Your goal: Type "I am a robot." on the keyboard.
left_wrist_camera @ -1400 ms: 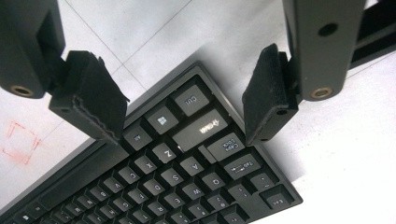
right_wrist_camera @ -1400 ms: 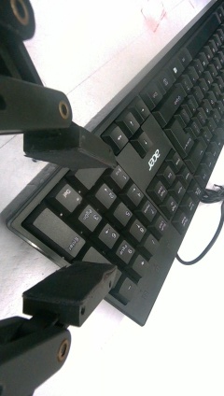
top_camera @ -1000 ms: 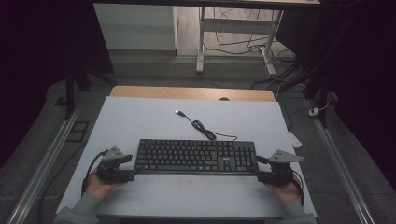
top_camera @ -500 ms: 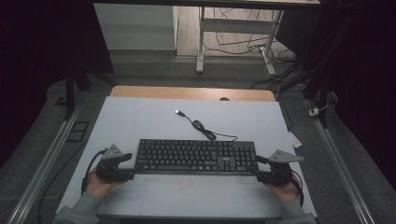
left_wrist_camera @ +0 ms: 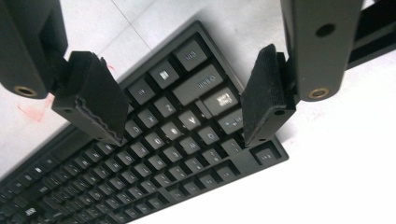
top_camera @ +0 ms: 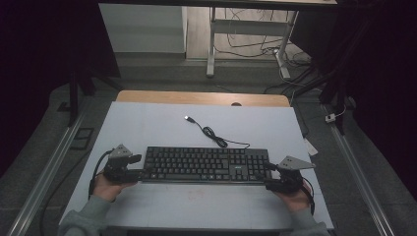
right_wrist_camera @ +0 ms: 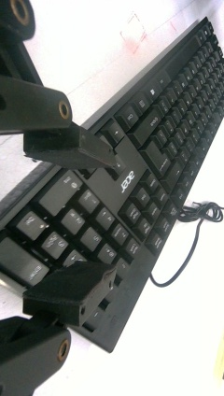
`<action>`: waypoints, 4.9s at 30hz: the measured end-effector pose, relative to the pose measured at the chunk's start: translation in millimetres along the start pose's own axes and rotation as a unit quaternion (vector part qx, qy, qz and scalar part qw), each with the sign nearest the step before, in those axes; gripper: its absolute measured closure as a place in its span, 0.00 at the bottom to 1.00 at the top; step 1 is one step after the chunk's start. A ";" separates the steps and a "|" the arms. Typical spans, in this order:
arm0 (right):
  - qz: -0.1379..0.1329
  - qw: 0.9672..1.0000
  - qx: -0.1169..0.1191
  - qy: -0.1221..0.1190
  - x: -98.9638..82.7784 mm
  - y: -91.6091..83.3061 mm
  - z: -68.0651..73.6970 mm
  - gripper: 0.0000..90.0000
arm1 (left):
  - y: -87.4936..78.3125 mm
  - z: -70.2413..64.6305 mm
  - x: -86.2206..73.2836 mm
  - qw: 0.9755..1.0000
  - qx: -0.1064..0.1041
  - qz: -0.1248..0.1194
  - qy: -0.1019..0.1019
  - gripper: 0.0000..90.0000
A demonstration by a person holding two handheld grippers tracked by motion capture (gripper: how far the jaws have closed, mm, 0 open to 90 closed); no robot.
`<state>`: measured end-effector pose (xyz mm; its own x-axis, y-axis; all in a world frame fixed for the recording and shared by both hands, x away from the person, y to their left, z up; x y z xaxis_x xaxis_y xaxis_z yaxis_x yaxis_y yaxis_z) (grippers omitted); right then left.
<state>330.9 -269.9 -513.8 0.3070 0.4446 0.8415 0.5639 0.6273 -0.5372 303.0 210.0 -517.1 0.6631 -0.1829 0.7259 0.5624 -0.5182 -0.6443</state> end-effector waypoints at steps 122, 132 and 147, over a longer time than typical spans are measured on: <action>0.055 0.990 0.113 -0.068 95.6 172.0 86.7 1.00 | 31.7 3.6 -16.4 0.998 0.014 0.052 0.043 0.99; 0.040 0.991 0.116 -0.060 99.0 160.1 81.3 1.00 | 23.3 3.3 -13.5 0.999 0.014 0.028 0.041 0.99; 0.022 0.994 0.095 -0.045 82.1 122.6 60.7 0.64 | 19.1 3.4 -11.6 1.000 0.004 0.011 0.023 0.65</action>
<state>378.7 -117.7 -514.1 0.2536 0.5248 0.8126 0.3944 0.7109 -0.5822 307.7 205.0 -538.6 0.6519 -0.2335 0.7215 0.5519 -0.5064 -0.6625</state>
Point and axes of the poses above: each handheld gripper's, and its own axes: y roughly forward along the jaws, x roughly out of its top, z roughly to its left, the point moved 3 cm from there along y, roughly forward along the jaws, and after that the axes turned 5 degrees about -y, right-handed, at the moved point
